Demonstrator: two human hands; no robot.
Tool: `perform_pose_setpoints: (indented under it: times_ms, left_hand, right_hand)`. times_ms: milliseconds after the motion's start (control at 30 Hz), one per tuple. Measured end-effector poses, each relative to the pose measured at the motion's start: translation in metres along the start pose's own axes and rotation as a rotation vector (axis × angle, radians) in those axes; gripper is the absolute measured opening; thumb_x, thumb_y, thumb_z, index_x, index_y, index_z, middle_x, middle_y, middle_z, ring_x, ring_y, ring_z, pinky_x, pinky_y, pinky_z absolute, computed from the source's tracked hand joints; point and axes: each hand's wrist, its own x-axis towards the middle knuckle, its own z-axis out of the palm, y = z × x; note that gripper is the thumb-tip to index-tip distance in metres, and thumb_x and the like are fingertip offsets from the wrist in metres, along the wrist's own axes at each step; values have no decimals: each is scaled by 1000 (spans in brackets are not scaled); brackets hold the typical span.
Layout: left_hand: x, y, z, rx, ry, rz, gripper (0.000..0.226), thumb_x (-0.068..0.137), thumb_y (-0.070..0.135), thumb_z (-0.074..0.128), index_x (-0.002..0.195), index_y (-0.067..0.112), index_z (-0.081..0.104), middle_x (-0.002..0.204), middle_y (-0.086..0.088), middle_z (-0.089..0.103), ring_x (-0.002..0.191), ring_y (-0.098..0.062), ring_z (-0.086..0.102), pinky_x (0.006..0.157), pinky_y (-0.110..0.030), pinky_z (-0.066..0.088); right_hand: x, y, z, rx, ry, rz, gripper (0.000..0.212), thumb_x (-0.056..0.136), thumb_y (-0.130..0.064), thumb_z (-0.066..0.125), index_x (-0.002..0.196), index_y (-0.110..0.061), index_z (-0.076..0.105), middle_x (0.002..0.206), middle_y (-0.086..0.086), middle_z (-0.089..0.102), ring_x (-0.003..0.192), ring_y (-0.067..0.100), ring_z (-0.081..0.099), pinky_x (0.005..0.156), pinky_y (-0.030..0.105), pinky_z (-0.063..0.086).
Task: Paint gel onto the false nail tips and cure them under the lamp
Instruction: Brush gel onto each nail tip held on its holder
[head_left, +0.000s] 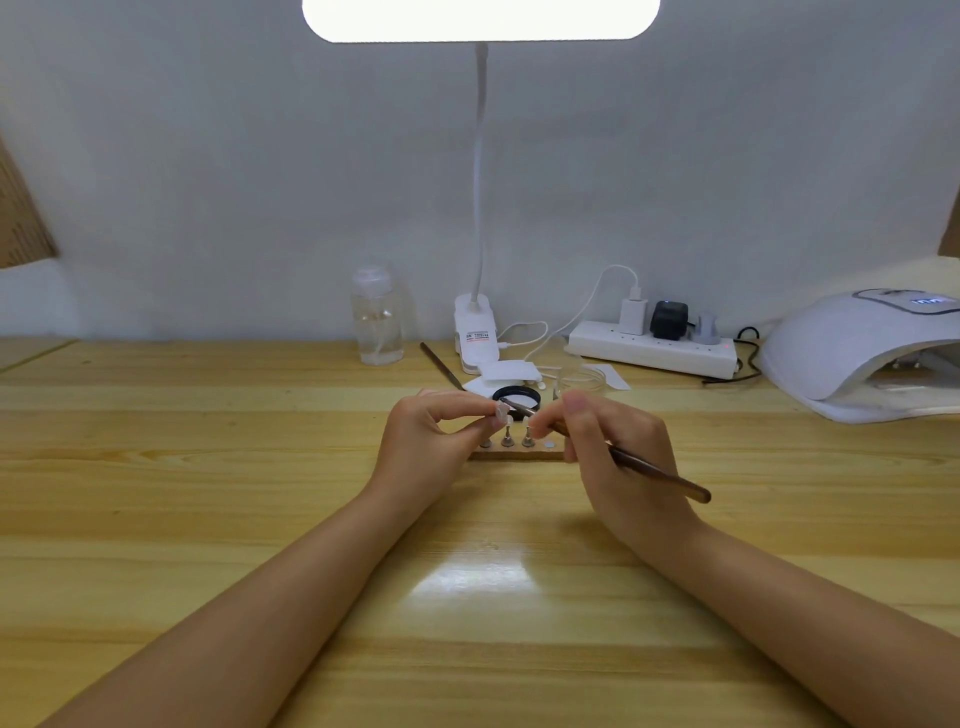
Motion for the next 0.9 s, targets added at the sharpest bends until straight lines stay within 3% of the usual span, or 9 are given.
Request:
perform_pose_setpoints:
  times_ms: [167,267,367,500,700,833,900]
  left_hand:
    - [-1,0,-1,-15,-13,-3,30,72,7,73,70,36,68,75,21,66,88,-8,63,77,-14,48]
    - [-1,1,-1,-43,-14,-8,28,72,7,73,70,34,69,75,17,67,87,-11,64,74,-15,50]
    - [0,1,0,-71,-25,-22,23,72,6,73,75,29,71,76,11,69,86,-12,64,68,-10,48]
    - [0,2,0,-83,-21,-40,16,73,10,73,77,26,71,78,10,69,86,-10,65,67,-7,46]
    - [0,2,0,-66,-26,-25,16,73,14,73,73,29,70,79,10,70,88,-10,65,77,-16,50]
    - [0,1,0,-63,-32,-22,17,74,12,72,74,29,70,80,9,69,90,-12,64,71,-9,47]
    - [0,1,0,-67,-25,-24,18,74,10,72,74,29,70,79,9,69,90,-13,63,71,-9,46]
  right_hand:
    - [-3,1,0,105,-9,53,44,87,-45,32,62,-27,63,57,-5,64,54,0,58,59,12,41]
    - [-1,-1,-1,92,24,8,40,90,-39,31,70,-26,63,63,-12,62,57,-3,58,58,8,40]
    - [1,0,-1,43,-10,26,36,93,-37,37,72,-26,64,58,-20,59,59,-5,57,60,8,40]
    - [-2,0,-1,104,-43,78,39,92,-38,40,63,-27,64,56,-6,63,51,-1,57,57,11,41]
    - [0,-1,-3,65,1,-2,37,89,-40,34,69,-28,62,61,-15,61,55,-6,57,56,6,39]
    - [-3,-1,-1,112,-60,45,45,86,-44,37,64,-20,67,56,-3,64,50,1,57,54,13,42]
    - [-2,-3,-2,38,-23,-14,36,87,-39,39,69,-22,65,61,-6,64,57,3,60,54,17,45]
